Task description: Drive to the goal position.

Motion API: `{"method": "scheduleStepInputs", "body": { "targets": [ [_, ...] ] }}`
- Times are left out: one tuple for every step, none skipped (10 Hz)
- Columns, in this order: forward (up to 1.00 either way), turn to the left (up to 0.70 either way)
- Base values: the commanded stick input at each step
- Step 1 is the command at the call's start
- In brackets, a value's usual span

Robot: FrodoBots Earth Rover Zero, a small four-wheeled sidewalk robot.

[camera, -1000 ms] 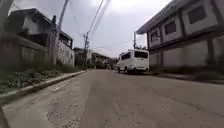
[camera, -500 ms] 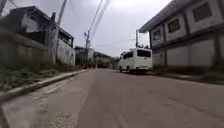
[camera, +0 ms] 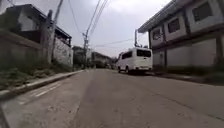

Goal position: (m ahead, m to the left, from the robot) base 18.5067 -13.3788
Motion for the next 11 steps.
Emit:
{"method": "scheduleStepInputs", "body": {
  "targets": [
    [0.70, 0.00],
    [0.70, 0.00],
    [0.70, 0.00],
    [0.70, 0.00],
    [0.70, 0.00],
    [0.70, 0.00],
    [0.70, 0.00],
    [0.70, 0.00],
    [0.70, 0.00],
    [0.70, 0.00],
    [0.70, 0.00]
  ]
}}
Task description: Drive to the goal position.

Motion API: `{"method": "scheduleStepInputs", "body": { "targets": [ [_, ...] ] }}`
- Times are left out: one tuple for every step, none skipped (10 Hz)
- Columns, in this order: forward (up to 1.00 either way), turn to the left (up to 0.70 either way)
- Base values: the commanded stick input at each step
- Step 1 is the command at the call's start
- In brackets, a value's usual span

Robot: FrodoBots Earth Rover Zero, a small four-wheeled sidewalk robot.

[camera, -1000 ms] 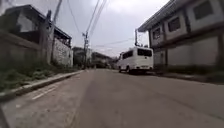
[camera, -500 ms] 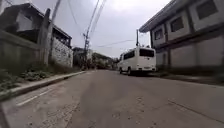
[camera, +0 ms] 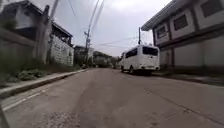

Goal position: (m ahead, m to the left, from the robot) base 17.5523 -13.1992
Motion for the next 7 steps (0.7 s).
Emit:
{"method": "scheduleStepInputs", "body": {
  "targets": [
    [0.70, 0.00],
    [0.70, 0.00],
    [0.70, 0.00],
    [0.70, 0.00],
    [0.70, 0.00],
    [0.70, 0.00],
    [0.70, 0.00]
  ]
}}
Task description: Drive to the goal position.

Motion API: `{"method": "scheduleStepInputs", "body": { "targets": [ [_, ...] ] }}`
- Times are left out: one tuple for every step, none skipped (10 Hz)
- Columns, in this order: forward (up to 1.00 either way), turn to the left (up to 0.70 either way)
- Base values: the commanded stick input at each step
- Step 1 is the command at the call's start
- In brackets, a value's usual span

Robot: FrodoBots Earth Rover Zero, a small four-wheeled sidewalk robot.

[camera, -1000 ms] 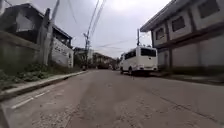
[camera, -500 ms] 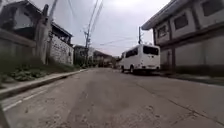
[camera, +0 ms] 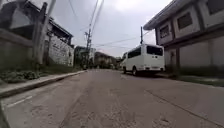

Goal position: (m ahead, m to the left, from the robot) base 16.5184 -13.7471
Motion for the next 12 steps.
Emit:
{"method": "scheduleStepInputs", "body": {
  "targets": [
    [0.70, 0.00],
    [0.70, 0.00],
    [0.70, 0.00],
    [0.70, -0.22],
    [0.70, -0.35],
    [0.70, -0.35],
    [0.70, -0.35],
    [0.70, -0.07],
    [0.70, 0.00],
    [0.70, 0.00],
    [0.70, 0.00],
    [0.70, 0.00]
  ]
}}
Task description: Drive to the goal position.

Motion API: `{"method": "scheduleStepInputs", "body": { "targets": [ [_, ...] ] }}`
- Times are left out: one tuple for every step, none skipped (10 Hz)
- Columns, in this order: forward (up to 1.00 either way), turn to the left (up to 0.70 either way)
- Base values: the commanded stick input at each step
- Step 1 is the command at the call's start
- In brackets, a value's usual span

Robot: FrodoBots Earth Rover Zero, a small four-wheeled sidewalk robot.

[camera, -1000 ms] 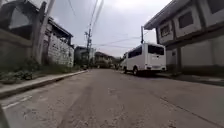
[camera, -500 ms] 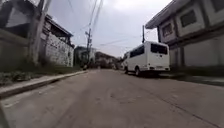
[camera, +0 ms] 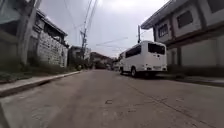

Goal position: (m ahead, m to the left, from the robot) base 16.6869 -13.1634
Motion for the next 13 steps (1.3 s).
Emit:
{"method": "scheduleStepInputs", "body": {
  "targets": [
    [0.70, 0.00],
    [0.70, 0.00],
    [0.70, 0.00],
    [0.70, 0.00],
    [0.70, 0.00],
    [0.70, 0.00],
    [0.70, 0.00],
    [0.70, 0.00],
    [0.70, 0.00],
    [0.70, 0.00],
    [0.70, 0.00],
    [0.70, 0.00],
    [0.70, 0.00]
  ]
}}
